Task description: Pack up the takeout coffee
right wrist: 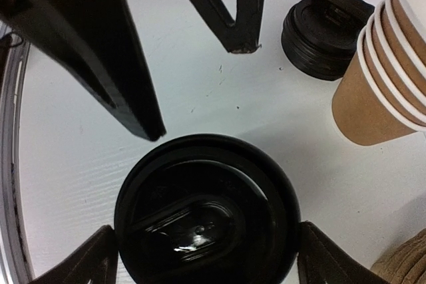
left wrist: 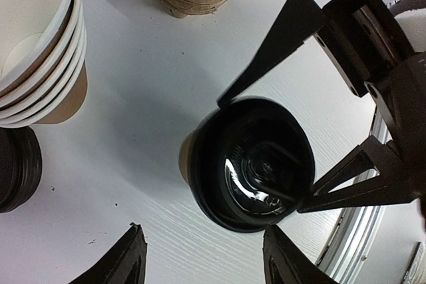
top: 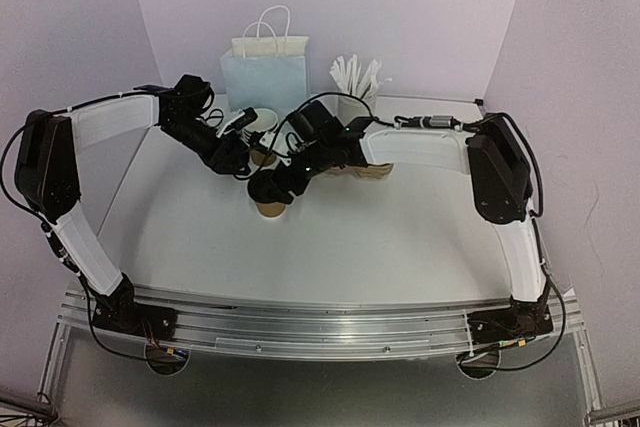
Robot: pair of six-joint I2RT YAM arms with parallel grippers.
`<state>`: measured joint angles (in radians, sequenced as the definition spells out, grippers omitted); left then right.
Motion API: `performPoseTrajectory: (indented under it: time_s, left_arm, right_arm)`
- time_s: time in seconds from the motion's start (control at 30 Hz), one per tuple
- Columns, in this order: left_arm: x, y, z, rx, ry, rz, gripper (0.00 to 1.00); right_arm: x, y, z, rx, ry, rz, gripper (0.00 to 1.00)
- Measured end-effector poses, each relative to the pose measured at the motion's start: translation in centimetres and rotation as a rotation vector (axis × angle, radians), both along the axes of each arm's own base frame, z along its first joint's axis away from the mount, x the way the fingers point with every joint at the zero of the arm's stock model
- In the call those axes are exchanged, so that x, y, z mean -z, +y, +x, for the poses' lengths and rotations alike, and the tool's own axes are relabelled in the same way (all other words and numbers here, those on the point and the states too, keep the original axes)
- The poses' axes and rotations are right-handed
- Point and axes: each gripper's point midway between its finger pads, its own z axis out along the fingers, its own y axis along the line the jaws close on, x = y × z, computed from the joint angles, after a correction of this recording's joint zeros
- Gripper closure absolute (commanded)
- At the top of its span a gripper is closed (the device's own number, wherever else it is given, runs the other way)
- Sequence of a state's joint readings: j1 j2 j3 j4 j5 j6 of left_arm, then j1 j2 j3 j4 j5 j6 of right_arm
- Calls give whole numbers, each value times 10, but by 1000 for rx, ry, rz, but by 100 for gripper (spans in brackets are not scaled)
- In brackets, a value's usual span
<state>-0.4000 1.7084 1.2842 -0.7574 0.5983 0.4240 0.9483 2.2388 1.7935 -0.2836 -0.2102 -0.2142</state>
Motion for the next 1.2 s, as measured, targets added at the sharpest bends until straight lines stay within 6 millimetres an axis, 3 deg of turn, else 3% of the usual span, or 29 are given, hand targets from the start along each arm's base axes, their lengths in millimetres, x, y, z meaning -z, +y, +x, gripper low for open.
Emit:
performPoseTrajectory:
  time_s: [0.8,1.0,1.2]
  left_arm:
    - [-2,-1,1,13,-14,-3,41]
    - [-16,-2,10,10,-46,-28,41]
    - [-42,-3,24,0,-99,-71,40]
  right_arm:
    - [-6,-4,3,35,-24,-6,39]
    - [-34,-14,3,77,-47,21,40]
    - [-84,-36,17,183,-98,72,43]
